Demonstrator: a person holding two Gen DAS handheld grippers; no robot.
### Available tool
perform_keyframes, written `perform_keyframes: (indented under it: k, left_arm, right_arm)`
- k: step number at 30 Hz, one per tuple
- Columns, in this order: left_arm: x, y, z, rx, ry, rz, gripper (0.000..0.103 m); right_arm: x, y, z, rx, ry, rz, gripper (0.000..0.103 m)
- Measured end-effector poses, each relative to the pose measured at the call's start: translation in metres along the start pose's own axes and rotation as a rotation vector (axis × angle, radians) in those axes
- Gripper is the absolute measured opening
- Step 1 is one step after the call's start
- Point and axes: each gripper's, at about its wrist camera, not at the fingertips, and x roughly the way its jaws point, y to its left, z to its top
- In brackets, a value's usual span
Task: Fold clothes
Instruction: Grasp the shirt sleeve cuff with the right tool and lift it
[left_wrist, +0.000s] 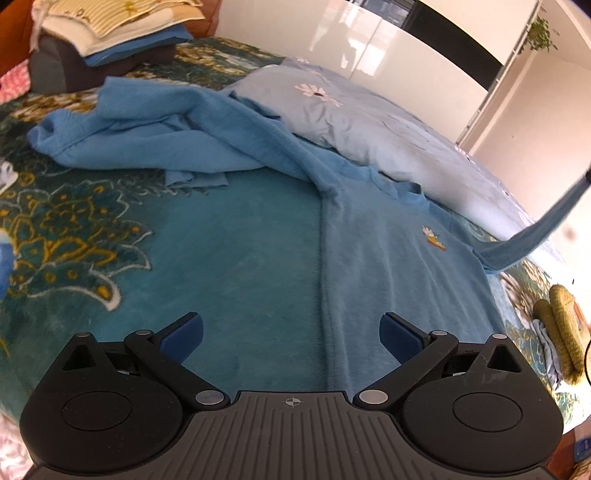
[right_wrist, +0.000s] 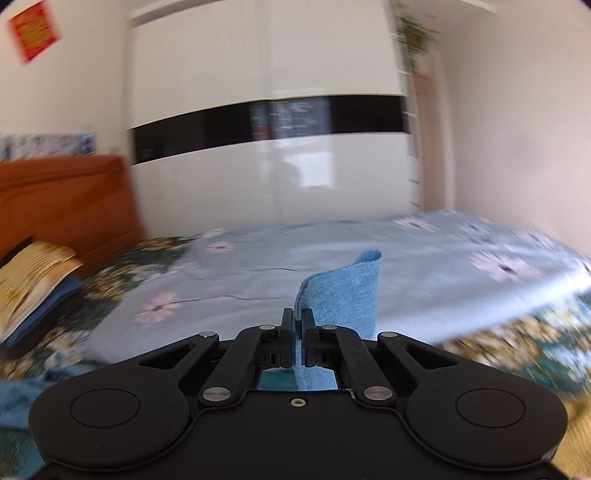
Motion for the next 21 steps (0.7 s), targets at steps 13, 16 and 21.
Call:
perform_keyframes:
  k: [13,16,21]
  left_arm:
    - [-0.012,0.025,-0.002,-0.060,-0.012,-0.013,0.103]
    - [-0.014,0.029,-0.002,-0.074,-0.013,-0.015,0.103]
    - [-0.017,0.032,-0.004,-0.083,-0.014,-0.020,0.103]
  right_arm:
    - [0.003,0.139,-0.047,-0.291,0.124,0.355,0.004]
    - [0.000,0.154,-0.060,-0.304,0.163,0.391,0.004]
    - [-0.001,0.163,-0.077,-0.302,0.206,0.418,0.004]
